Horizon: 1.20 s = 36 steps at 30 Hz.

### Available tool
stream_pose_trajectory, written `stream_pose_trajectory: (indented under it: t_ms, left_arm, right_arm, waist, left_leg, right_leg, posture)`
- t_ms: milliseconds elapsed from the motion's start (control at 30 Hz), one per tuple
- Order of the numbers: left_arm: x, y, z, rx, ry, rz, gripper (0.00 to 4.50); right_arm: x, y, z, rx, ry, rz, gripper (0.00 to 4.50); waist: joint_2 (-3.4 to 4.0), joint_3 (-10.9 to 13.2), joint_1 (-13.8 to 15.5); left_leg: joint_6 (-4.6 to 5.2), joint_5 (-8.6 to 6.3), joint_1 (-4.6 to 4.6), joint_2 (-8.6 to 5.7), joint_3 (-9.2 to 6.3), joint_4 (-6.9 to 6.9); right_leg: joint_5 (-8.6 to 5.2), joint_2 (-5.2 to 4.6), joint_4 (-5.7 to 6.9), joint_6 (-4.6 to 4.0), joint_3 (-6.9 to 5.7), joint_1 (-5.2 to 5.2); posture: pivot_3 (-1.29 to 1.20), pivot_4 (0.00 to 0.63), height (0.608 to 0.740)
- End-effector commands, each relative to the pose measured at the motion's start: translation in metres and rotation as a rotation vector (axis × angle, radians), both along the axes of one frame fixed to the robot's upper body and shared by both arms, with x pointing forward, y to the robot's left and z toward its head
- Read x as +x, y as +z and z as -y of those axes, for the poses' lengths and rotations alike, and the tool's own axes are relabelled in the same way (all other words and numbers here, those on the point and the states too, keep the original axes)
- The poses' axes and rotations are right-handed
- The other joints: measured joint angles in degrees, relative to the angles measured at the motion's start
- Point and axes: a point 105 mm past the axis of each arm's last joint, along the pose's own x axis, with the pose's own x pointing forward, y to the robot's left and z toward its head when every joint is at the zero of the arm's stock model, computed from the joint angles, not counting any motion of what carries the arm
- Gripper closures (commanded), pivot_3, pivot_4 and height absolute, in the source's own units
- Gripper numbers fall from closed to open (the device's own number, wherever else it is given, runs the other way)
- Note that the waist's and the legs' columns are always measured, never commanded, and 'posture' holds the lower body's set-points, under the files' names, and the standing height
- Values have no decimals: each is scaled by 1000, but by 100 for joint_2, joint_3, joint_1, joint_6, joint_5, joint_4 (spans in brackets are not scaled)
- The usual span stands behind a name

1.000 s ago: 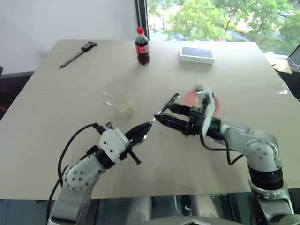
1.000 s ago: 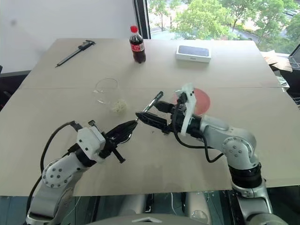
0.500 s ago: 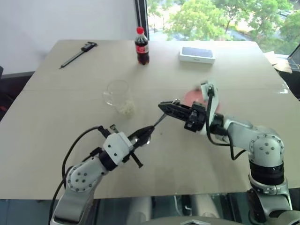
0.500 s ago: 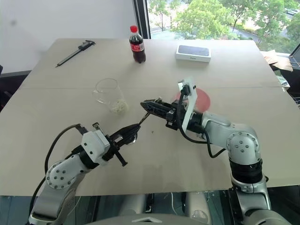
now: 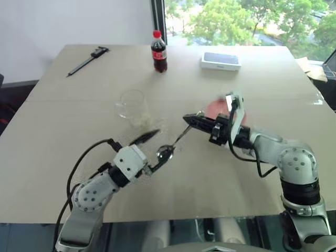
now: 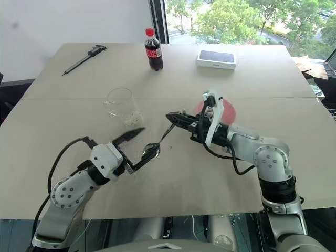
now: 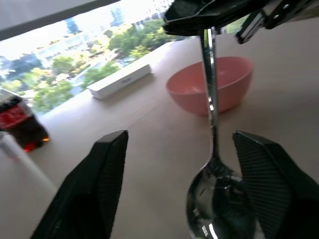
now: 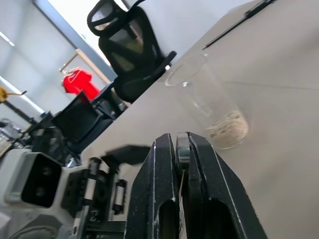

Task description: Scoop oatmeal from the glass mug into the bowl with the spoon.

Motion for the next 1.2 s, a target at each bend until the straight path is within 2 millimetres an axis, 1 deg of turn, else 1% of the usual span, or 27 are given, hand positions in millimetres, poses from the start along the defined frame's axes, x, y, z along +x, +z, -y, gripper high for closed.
stream_pose_trajectory:
  t_ms: [33,100,133,167,267,333,400,500,667,800,933,1067,1200]
  left_arm:
    - [12,29,-37,-18,276,192,1013]
    - [12,36,-61,-118,429,227,1013]
    - [11,35,-73,-176,497,222,1013]
    - [11,30,-87,-225,570,202,1013]
    - [17,11,-122,-286,734,117,1013]
    - [25,2,-132,-327,744,55,1013]
    - [34,0,-133,-338,703,21,1013]
    - [53,-2,-124,-292,561,-26,1013]
    - [70,-6,-119,-252,437,-69,1013]
    - [85,-13,-122,-230,416,-125,1013]
    - [97,-11,-125,-234,416,-131,1013]
    - [107,-7,-117,-266,378,-133,1013]
    - [116,-3,-113,-305,372,-127,1013]
  right_arm:
    - [3,13,7,27,-24,66,4500]
    - [6,11,13,18,-51,71,4500]
    - [8,10,15,15,-63,73,4500]
    - [9,11,17,18,-75,74,4500]
    - [11,14,21,40,-94,76,4500]
    - [13,18,23,49,-104,88,4500]
    - [15,23,26,73,-122,92,4500]
    - [19,31,30,114,-152,86,4500]
    - [21,33,34,113,-177,90,4500]
    - [22,35,37,123,-203,97,4500]
    - [23,36,38,129,-217,98,4500]
    - [25,33,39,123,-229,94,4500]
    - [23,30,38,117,-230,92,4500]
  waist:
    - [1,1,1]
    - [0,0,0]
    - [1,0,-3]
    - [0,0,-5]
    - [0,0,-2]
    - [0,0,-2]
    - [0,0,15]
    - [-2,0,15]
    - [-1,0,-21]
    - [0,1,-18]
    - [0,0,-19]
    - [-1,0,-2]
    - [-1,0,-5]
  left_leg:
    - [0,0,0,0,0,0]
    - [0,0,-1,0,-2,0]
    - [0,0,-1,0,-1,0]
    - [0,0,-1,0,1,0]
    - [1,-1,-2,0,0,0]
    - [1,0,-3,1,-10,0]
    - [1,0,-4,2,-12,0]
    - [1,0,-6,1,-12,4]
    - [1,0,-6,1,-4,2]
    - [1,0,-14,1,-9,-3]
    - [1,0,-19,1,-7,-2]
    - [1,0,-19,1,-8,-2]
    - [1,0,-19,1,-8,-2]
  right_leg:
    - [0,0,0,0,0,0]
    - [2,0,-1,2,-1,0]
    - [2,-1,-1,2,-1,0]
    - [2,-2,-2,3,0,1]
    - [2,-2,-3,3,-1,0]
    - [2,2,1,3,-12,0]
    - [2,2,1,3,-14,0]
    - [2,0,1,3,-17,1]
    - [2,0,-1,2,-13,0]
    - [2,1,-2,2,-16,-8]
    - [3,0,-2,3,-16,-10]
    - [3,-1,-3,3,-17,-10]
    - [3,-1,-3,3,-17,-10]
  posture:
    - [0,150,740]
    - [0,150,740]
    - [0,150,740]
    - [0,150,740]
    - [0,150,740]
    - [0,150,740]
    - [0,150,740]
    - [0,150,740]
    - [0,150,740]
    - [0,150,740]
    - [0,150,740]
    - [0,150,740]
    - [0,150,740]
